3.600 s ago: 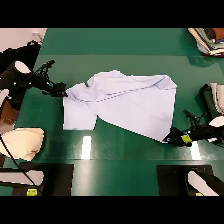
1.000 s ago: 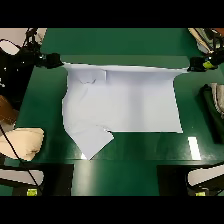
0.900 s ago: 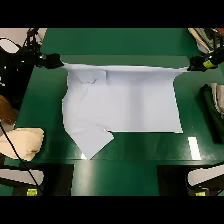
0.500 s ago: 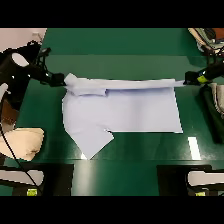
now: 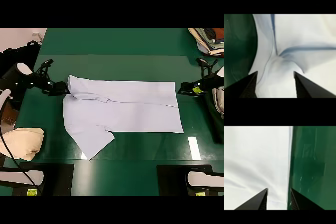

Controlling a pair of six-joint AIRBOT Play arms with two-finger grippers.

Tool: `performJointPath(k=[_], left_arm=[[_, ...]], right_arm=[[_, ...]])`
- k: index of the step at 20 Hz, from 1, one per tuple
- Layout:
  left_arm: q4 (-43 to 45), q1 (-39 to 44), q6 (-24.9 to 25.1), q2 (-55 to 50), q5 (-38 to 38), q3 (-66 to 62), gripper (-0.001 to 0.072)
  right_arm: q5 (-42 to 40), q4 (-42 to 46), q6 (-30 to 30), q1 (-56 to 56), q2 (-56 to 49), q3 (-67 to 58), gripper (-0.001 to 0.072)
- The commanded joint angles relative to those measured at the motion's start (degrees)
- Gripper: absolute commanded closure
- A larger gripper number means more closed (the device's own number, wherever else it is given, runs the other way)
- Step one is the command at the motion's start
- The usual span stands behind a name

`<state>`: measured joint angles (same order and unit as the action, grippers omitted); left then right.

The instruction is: Fold the shirts.

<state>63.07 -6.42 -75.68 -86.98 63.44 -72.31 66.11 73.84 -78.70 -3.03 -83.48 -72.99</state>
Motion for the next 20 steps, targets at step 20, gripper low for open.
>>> performJointPath(k=[20], left_arm=[[-15.23, -0.94, -1.77, 34.36, 0.39, 49.13, 0.0172]], right_arm=[[-0.09, -2.38, 0.33, -4.04, 23.91, 17.84, 0.0372]])
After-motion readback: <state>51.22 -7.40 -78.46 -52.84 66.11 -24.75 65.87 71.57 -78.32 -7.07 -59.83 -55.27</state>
